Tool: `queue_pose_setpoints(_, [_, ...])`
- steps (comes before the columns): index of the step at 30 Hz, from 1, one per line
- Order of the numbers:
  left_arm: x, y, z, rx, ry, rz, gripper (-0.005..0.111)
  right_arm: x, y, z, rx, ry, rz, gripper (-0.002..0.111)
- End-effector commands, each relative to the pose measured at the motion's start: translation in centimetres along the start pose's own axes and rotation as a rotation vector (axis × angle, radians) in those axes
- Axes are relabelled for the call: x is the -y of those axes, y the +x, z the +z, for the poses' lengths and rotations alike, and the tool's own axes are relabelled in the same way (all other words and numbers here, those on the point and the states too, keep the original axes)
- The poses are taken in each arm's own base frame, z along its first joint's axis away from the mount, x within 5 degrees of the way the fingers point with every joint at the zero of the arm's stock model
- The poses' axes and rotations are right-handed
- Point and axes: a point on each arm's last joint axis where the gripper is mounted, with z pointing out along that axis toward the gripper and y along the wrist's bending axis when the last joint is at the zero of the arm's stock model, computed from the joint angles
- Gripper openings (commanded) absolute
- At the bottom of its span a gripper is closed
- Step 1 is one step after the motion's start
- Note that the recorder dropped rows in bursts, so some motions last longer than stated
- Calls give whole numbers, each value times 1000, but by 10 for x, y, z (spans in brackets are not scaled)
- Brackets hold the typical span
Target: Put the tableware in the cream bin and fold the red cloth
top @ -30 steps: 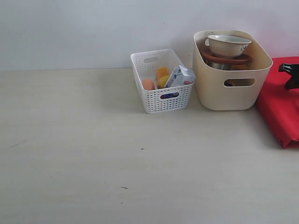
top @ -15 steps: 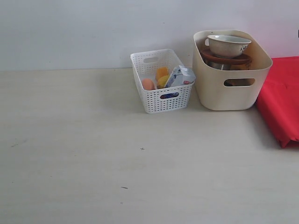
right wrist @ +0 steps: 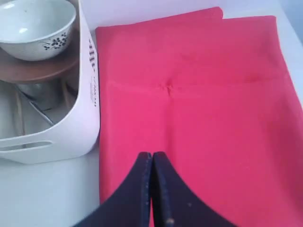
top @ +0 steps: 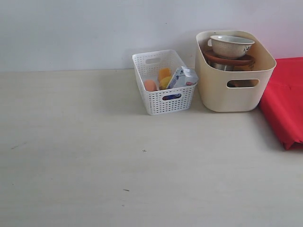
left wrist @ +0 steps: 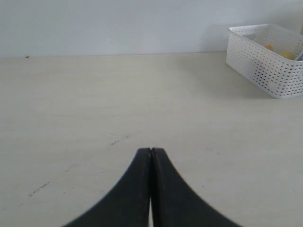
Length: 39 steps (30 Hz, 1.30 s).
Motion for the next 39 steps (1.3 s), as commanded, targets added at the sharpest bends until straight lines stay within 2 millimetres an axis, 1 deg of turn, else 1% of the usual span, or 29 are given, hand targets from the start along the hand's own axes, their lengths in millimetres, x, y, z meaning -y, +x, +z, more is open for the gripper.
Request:
queue_pose_setpoints(1, [0, 1, 0, 4, -1, -20, 0, -18, 22, -67, 128, 23, -44, 0])
queue_pose_setpoints(5, [0, 1, 0, 4, -1, -20, 0, -31, 42, -112, 231, 33, -66, 0])
queue_pose_setpoints(7, [0, 1, 0, 4, -1, -20, 0, -37, 54, -129, 271, 34, -69, 0])
queue_pose_setpoints(9, [0, 1, 0, 4, -1, -20, 0, -43, 69, -146, 309, 31, -68, 0])
queue_pose_setpoints(10, [0, 1, 0, 4, -1, -20, 0, -49, 84, -160, 345, 25, -62, 0])
queue_pose_setpoints(11, [0, 1, 0, 4, -1, -20, 0, -52, 91, -167, 361, 19, -63, 0])
queue_pose_setpoints(12, [0, 1, 0, 4, -1, -20, 0, -59, 103, -176, 395, -14, -50, 0])
queue_pose_setpoints(13, [0, 1, 0, 4, -1, -20, 0, -63, 110, -179, 411, -43, -47, 0])
queue_pose_setpoints(14, [0, 1, 0, 4, -1, -20, 0, -71, 121, -184, 436, -93, -85, 0])
queue_pose_setpoints(15, [0, 1, 0, 4, -1, -20, 0, -74, 127, -186, 446, -112, -113, 0])
queue_pose_setpoints(16, [0, 1, 0, 4, -1, -20, 0, -79, 138, -191, 458, -139, -160, 0])
queue_pose_setpoints(17, [0, 1, 0, 4, -1, -20, 0, -80, 144, -193, 467, -147, -178, 0])
queue_pose_setpoints(19, [0, 1, 0, 4, -1, -20, 0, -86, 162, -202, 506, -216, -231, 0])
queue_pose_setpoints(23, [0, 1, 0, 4, -1, -20, 0, -88, 196, -208, 548, -304, -291, 0])
queue_pose_setpoints(26, [0, 1, 0, 4, -1, -20, 0, -87, 216, -202, 562, -339, -305, 0])
queue_pose_setpoints(28, [0, 1, 0, 4, -1, -20, 0, -86, 224, -200, 602, -353, -286, 0])
queue_pose_setpoints(30, [0, 1, 0, 4, -1, -20, 0, -86, 225, -200, 627, -376, -257, 0])
queue_pose_setpoints(33, [0, 1, 0, 4, -1, -20, 0, -90, 227, -201, 604, -436, -198, 0])
queue_pose_setpoints(39, [0, 1, 0, 4, -1, -20, 0, -89, 226, -201, 607, -421, -212, 0])
